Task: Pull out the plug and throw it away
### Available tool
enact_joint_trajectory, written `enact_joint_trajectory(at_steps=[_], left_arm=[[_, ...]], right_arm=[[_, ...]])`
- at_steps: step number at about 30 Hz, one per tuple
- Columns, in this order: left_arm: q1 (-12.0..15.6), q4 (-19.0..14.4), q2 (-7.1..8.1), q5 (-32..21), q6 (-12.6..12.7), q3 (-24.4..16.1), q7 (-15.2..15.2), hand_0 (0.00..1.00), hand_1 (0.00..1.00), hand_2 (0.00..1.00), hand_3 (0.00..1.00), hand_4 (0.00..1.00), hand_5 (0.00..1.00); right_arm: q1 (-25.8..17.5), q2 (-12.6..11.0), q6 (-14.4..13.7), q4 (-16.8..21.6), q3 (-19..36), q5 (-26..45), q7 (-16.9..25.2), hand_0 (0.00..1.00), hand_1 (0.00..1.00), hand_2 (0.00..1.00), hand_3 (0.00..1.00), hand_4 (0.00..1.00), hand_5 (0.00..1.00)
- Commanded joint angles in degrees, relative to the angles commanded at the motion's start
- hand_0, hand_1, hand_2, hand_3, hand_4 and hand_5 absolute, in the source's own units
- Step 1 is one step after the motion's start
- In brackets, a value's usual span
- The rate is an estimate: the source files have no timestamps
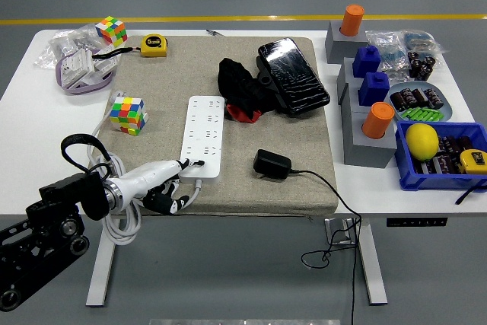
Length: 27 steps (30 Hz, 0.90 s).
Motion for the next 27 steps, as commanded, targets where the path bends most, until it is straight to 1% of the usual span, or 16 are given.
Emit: enact_joint_trajectory(at_steps=[7, 10, 15, 18, 22, 24, 25, 27], left_arm=[[0.42, -0.07, 0.57, 0.20, -0.09, -0.93, 0.08, 0.080, 0.055, 0.144, 0.954, 0.532, 0.002], [0.52, 0.37, 0.81, 0.21, -0.35, -0.23, 0.45, 0.077, 0.053, 0.143, 0.948, 0.527, 0.002], [1.15, 1.08, 0.63, 0.17, -0.74, 0.82, 0.84, 0.077, 0.052, 0.143, 0.939, 0.525, 0.002], [1.48, 0.67, 0.47, -0.05, -0.83, 0.87, 0.77, 0.077, 0.052, 0.143, 0.939, 0.525, 0.002], [1.68, -1.99, 0.55, -0.78, -0.13, -0.69, -0.49, 0.073, 0.051, 0.143, 0.933, 0.526, 0.002], [1.55, -3.51, 0.69, -1.00, 0.66, -1.49, -1.61, 0.073, 0.051, 0.143, 0.933, 0.526, 0.002], [1.47, -4.09, 0.73, -0.86, 1.29, -1.85, -2.49, 0.073, 0.051, 0.143, 0.933, 0.526, 0.002], [1.30, -5.16, 0.63, -0.52, 3.71, -2.70, -5.33, 0.074, 0.053, 0.145, 0.931, 0.533, 0.002]], right_arm=[[-0.43, 0.13, 0.04, -0.10, 0.56, -0.20, -0.06, 0.625, 0.663, 0.688, 0.626, 0.991, 0.533], [-0.57, 0.20, 0.09, -0.16, 0.58, -0.26, -0.05, 0.625, 0.663, 0.688, 0.627, 0.991, 0.532], [-0.59, 0.39, 0.07, -0.06, 0.48, -0.15, 0.01, 0.625, 0.663, 0.687, 0.626, 0.991, 0.534], [-0.59, 0.41, 0.04, -0.03, 0.46, -0.14, 0.00, 0.625, 0.663, 0.687, 0.626, 0.991, 0.534], [-0.56, 0.33, 0.00, -0.04, 0.57, -0.23, -0.05, 0.624, 0.663, 0.687, 0.626, 0.991, 0.533], [-0.56, 0.31, -0.02, -0.06, 0.64, -0.20, -0.06, 0.624, 0.663, 0.687, 0.626, 0.991, 0.533], [-0.55, 0.30, -0.02, -0.05, 0.62, -0.19, -0.07, 0.624, 0.663, 0.687, 0.626, 0.991, 0.533], [-0.50, 0.33, -0.06, -0.05, 0.70, -0.18, -0.06, 0.625, 0.663, 0.687, 0.626, 0.991, 0.533]])
